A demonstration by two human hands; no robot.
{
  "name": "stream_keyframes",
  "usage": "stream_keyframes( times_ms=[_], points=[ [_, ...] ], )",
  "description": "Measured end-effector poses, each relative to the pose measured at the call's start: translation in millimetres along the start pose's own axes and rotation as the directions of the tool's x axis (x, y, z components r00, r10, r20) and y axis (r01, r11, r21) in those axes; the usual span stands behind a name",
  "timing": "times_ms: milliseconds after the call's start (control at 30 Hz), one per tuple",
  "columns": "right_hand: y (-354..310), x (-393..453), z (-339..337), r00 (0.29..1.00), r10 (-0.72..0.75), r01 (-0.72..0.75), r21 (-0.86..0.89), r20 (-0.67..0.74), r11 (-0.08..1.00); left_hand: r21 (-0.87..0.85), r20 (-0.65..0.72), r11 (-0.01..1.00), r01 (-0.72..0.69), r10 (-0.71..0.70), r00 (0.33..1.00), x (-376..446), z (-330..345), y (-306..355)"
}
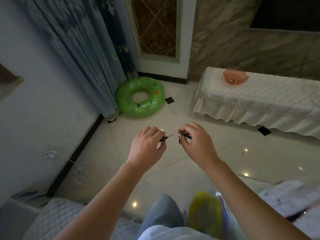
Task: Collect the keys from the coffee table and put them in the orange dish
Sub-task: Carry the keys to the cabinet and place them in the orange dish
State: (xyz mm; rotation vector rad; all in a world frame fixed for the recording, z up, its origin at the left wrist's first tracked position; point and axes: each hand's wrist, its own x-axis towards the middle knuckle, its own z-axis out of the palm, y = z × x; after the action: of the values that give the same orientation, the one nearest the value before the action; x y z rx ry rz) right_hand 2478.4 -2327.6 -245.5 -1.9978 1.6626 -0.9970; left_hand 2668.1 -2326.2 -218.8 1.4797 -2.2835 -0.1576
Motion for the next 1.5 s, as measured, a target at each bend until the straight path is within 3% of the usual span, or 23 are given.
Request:
stream_keyframes(
  times_ms=[267,700,1167,1500],
  points=[
    [11.1,71.4,20.1,1.0,0.009,-0.009,-0.013,0.0,1.0,-0.043,0.0,0.999,-0.023,0.023,1.0,73.0,15.8,-51.3],
    [28.8,211.5,62.5,0.98,0.173,-0.183,-0.098,-0.102,0.978,-0.129,0.042,0.978,-0.163,0.169,0.985,225.9,54.2,-169.4],
    [88.7,313.3,58.2,0.955,0.242,-0.265,-0.126,-0.173,0.956,-0.17,0.035,0.924,-0.344,0.354,0.934,365.8,99.7,-171.8],
    [172.1,421.3,21.2,0.95,0.248,-0.272,-0.117,-0.188,0.955,-0.097,0.043,0.931,-0.351,0.356,0.933,498.9,132.2,-151.4]
  ],
)
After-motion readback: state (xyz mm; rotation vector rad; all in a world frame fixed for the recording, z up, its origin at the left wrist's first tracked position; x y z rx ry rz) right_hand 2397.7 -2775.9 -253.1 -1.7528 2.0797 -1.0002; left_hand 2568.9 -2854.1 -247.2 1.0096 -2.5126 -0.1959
